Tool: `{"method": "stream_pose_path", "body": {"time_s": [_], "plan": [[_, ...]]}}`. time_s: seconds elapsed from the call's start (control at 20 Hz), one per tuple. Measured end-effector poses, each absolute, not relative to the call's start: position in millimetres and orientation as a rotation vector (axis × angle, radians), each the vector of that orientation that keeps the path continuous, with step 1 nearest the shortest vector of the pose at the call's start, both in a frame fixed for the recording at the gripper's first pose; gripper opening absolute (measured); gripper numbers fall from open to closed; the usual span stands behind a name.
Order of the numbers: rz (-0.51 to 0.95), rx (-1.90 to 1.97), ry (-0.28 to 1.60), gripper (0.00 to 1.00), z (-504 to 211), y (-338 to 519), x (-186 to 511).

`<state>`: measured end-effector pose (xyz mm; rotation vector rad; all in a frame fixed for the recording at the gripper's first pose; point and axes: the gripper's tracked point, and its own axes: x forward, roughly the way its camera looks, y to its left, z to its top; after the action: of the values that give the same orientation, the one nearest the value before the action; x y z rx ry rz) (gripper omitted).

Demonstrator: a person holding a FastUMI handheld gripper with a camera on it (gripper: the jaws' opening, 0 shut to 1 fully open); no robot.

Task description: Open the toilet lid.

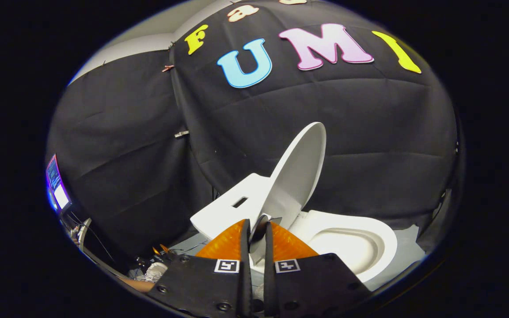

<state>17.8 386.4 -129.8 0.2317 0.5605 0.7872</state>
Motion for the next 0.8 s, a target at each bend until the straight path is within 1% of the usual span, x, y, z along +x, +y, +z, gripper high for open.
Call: {"method": "stream_pose_path", "body": {"time_s": [0.2, 0.25, 0.35, 0.5, 0.65, 0.75, 0.8], "plan": [[0.826, 0.238, 0.565, 0.15, -120, 419, 15], [0.850, 0.224, 0.575, 0.16, -119, 428, 10], [0.877, 0.203, 0.554, 0.40, -116, 446, 11], [0.922, 0.230, 0.574, 0.40, -111, 466, 7], [0.961, 0.276, 0.599, 0.59, -108, 485, 3], [0.979, 0.316, 0.607, 0.61, -103, 496, 1], [0.994, 0.319, 0.610, 0.66, -103, 504, 0]]}}
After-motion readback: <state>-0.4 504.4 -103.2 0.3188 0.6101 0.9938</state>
